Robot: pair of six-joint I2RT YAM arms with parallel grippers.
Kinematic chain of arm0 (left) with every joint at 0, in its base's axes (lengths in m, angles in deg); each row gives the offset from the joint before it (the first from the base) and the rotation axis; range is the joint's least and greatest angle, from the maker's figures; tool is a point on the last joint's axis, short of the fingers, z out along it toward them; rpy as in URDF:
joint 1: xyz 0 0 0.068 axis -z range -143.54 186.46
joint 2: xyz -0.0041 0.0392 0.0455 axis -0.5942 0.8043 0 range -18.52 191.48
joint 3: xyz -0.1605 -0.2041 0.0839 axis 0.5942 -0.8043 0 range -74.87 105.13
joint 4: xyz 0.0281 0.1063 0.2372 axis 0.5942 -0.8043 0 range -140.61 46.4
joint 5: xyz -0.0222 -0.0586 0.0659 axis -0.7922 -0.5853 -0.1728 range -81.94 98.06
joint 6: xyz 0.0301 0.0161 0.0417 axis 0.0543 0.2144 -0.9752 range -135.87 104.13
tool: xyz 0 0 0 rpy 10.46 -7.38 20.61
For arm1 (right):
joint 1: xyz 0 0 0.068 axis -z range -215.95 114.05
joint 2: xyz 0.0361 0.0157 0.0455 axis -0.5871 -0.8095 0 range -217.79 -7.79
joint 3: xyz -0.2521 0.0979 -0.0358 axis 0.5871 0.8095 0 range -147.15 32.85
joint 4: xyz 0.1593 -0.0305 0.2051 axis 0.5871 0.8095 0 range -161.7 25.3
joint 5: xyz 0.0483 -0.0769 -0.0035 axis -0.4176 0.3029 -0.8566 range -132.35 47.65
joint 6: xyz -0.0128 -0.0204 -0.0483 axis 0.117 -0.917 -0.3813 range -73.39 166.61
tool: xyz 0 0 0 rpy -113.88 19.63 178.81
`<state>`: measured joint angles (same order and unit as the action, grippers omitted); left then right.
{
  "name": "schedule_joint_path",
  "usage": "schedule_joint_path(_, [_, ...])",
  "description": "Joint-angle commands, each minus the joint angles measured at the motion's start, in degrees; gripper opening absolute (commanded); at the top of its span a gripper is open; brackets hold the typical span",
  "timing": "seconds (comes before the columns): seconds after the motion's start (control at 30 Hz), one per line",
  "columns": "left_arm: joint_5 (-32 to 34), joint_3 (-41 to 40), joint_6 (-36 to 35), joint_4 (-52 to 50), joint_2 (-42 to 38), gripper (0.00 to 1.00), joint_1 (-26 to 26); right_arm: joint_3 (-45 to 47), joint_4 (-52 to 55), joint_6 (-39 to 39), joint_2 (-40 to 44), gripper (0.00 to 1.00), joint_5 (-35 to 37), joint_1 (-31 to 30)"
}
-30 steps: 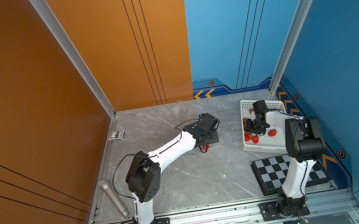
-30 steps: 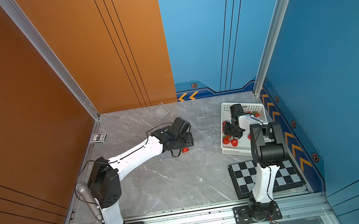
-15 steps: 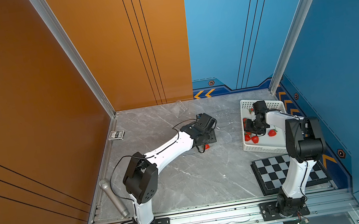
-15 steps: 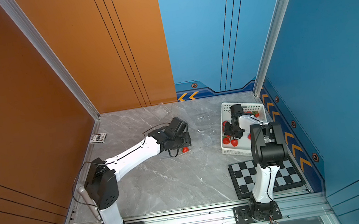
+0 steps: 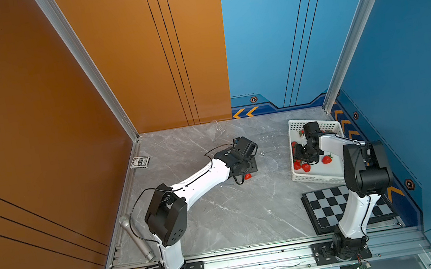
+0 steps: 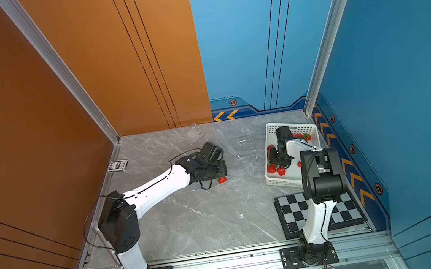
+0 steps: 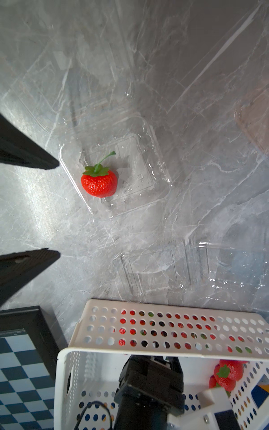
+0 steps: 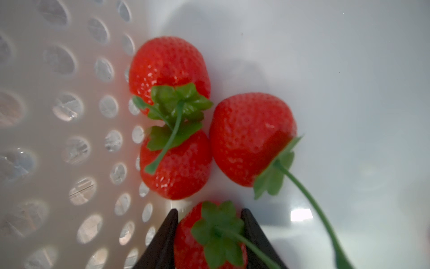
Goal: Pack strawberries into containers
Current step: Pick up the strawberry from the basket.
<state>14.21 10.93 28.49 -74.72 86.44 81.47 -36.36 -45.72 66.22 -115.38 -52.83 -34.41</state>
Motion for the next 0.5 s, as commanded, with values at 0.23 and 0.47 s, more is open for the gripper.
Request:
schedule_joint_path(0.23, [1.58,-4.14,-0.37,-1.23,-5.76,0.58,-2.82,-0.74,4.68,1.03,9.88,0.22,1.17,1.12])
schedule_joint_path(0.47, [2.68,-9.40,-0.06,-1.23,-11.41,0.58,-6.05,-3.32,8.24,1.16,16.89,0.23,1.33,-2.69])
